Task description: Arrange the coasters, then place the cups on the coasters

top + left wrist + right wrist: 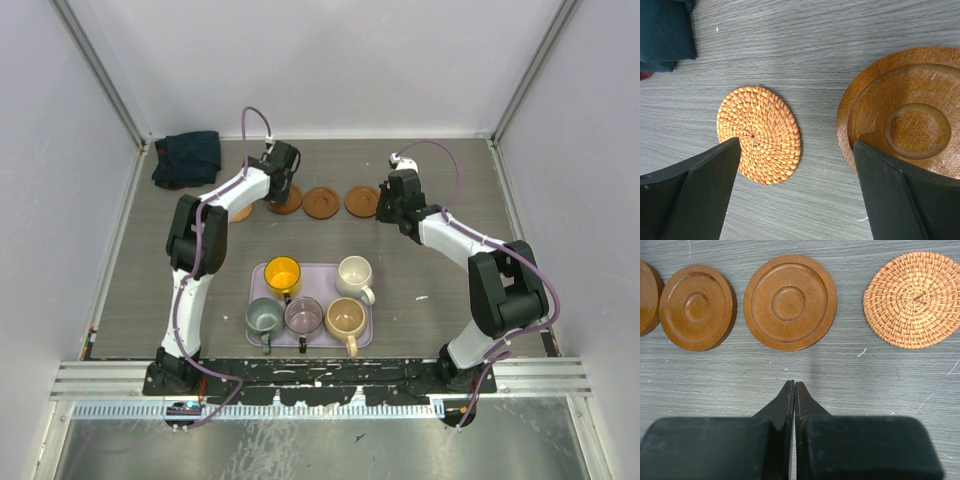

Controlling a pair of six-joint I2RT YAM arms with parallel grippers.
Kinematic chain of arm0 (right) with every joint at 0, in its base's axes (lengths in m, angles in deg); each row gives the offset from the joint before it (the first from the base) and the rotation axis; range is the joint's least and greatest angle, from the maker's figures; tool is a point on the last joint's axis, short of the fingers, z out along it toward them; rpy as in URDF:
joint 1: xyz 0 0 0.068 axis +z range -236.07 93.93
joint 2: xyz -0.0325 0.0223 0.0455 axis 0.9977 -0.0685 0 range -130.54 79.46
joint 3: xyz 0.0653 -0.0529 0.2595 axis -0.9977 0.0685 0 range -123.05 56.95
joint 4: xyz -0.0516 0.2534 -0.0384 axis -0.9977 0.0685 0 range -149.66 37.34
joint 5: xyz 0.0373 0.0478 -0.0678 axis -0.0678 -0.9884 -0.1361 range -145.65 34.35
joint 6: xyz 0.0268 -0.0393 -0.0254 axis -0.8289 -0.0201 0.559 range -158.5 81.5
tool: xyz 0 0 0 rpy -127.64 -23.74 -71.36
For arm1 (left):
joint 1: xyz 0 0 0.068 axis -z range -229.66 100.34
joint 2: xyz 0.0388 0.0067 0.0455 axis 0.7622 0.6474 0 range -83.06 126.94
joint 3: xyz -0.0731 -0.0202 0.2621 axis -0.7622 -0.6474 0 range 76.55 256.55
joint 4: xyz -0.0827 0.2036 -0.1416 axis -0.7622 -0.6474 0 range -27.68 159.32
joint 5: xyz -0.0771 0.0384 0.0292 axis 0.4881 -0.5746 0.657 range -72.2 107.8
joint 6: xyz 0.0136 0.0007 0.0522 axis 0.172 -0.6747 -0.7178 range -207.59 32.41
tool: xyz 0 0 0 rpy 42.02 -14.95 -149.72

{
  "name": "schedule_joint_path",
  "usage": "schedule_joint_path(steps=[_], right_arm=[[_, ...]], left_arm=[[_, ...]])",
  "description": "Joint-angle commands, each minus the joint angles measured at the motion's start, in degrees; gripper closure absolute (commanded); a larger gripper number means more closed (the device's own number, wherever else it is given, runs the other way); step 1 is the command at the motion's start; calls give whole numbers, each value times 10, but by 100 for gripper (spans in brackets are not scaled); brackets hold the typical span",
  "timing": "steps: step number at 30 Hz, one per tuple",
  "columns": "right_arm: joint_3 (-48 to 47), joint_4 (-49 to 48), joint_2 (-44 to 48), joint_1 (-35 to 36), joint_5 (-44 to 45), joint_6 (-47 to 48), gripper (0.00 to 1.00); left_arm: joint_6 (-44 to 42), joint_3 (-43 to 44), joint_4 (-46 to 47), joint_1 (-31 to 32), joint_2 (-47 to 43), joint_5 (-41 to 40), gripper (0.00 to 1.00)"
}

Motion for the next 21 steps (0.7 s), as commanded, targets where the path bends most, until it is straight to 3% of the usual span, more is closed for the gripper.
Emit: schedule_joint_path(steps=[1, 14, 19, 21], right_arm=[[-9, -10, 4, 4, -1, -1, 99], [-11, -7, 0, 10, 3, -4, 99], [-7, -11, 12, 20, 28, 0, 99], [-5, -12, 17, 23, 37, 4, 99]], left_arm=[[6, -16, -32, -3, -4, 18, 2], [13, 51, -40, -3, -38, 63, 2], [48, 5, -11, -4, -78, 51, 2], [44, -13, 12, -4, -98, 88, 2]])
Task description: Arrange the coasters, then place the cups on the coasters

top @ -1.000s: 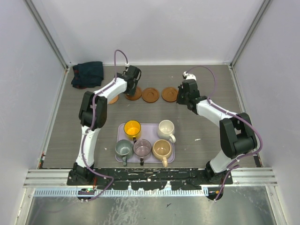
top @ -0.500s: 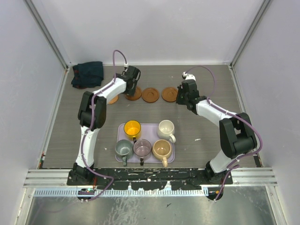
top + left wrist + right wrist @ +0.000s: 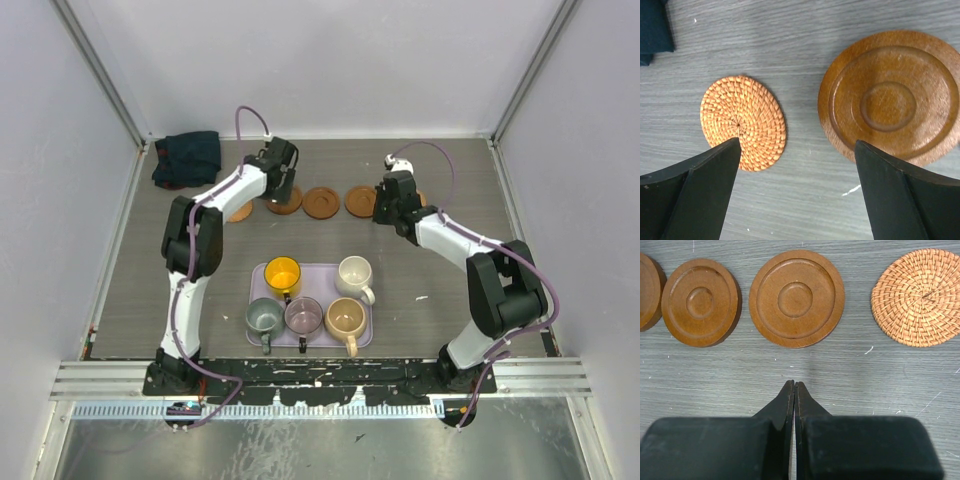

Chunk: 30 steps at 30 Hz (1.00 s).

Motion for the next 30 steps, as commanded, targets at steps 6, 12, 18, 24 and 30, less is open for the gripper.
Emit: schedule_joint_path(steps=[6, 12, 18, 24, 30], right_arm=[[3, -20, 31, 12, 37, 7, 99], [8, -21, 34, 13, 42, 7, 99], [9, -19, 37, 13, 46, 11, 99], [18, -18, 54, 12, 51, 16, 99], [26, -22, 64, 13, 77, 12, 99]], left_arm=[[20, -35, 55, -3, -108, 36, 2], [20, -71, 89, -3, -129, 39, 53], [39, -109, 125, -17, -158, 128, 62], [45, -103, 120, -27, -154, 141, 96], [41, -50, 81, -29, -108, 157, 100]])
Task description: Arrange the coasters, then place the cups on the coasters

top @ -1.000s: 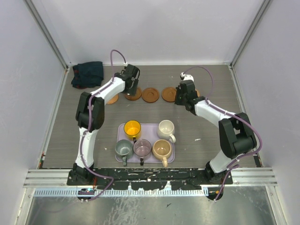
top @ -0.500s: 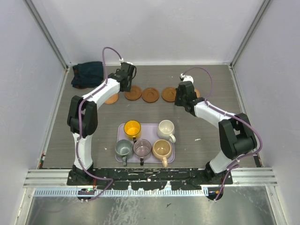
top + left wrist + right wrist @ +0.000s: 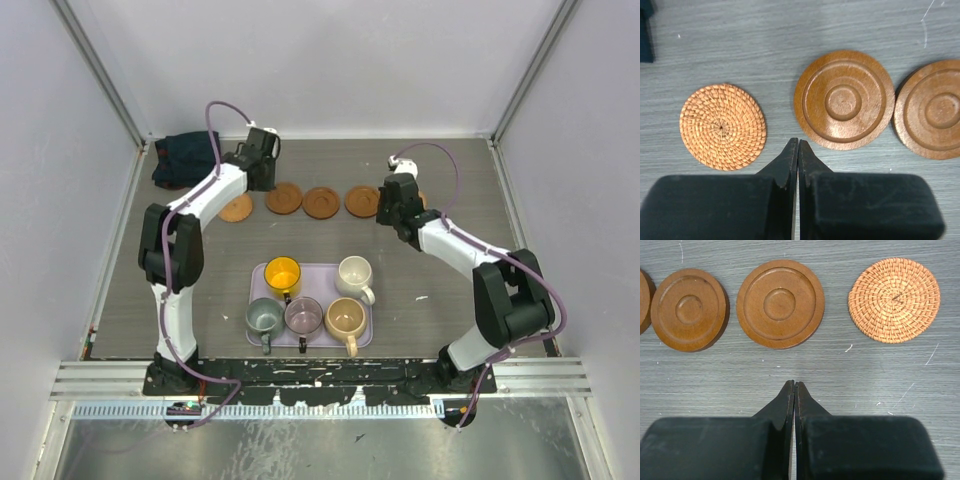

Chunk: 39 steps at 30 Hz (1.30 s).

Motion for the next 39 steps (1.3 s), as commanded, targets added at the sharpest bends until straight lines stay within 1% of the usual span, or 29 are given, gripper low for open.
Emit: schedule_joint_path(steps=[1, 5, 12, 18, 28, 34, 39], right_arm=[[6, -20, 31, 2, 24, 1, 99], [14, -26, 33, 2, 24, -6, 99], [22, -31, 26, 3, 24, -24, 99], [27, -43, 24, 3, 35, -25, 99], [9, -50, 20, 3, 59, -15, 99], [-17, -49, 0, 3, 66, -9, 99], [-27, -50, -10, 3, 66, -11, 99]], left_arm=[[-1, 53, 2, -3, 13, 24, 100], [-11, 49, 29, -3, 25, 53, 100], [-22, 89, 3, -3, 70, 72, 100], [-26, 100, 12, -2, 85, 87, 100], [-29, 150, -1, -1, 125, 110, 100], [-37, 194, -33, 1, 158, 110, 100], [-37, 194, -41, 3, 162, 112, 100]])
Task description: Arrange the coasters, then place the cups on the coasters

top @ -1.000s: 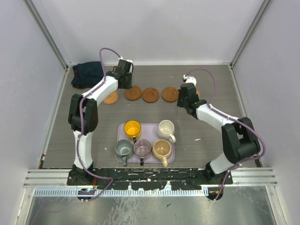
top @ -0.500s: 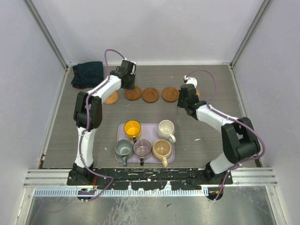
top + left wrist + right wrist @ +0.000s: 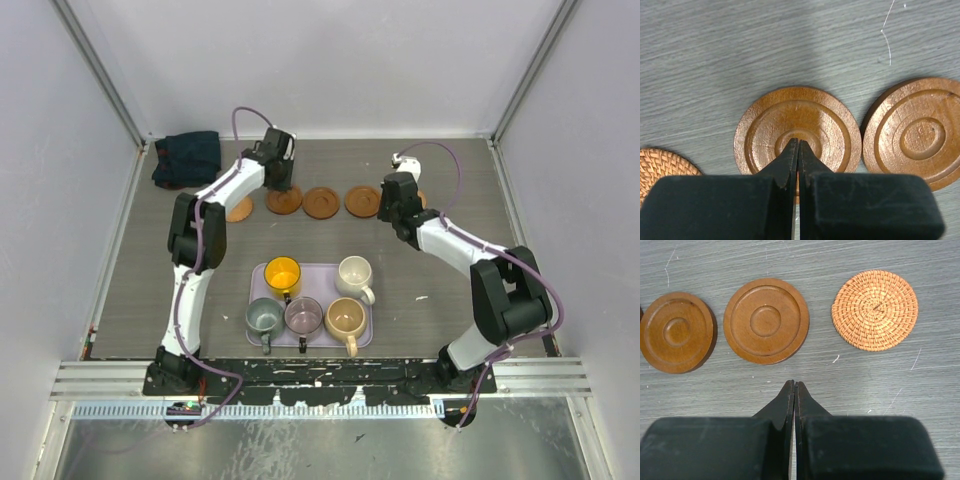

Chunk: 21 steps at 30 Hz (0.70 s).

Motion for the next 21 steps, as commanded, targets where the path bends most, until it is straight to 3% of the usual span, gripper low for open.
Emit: schedule_joint_path(steps=[1, 21], right_arm=[[-26, -29, -2, 3, 16, 2, 99], [-37, -29, -3, 3, 14, -9, 99]], left_arm=[[-8, 16, -13, 3, -6, 10, 100], [2, -36, -20, 7, -11, 6, 100]])
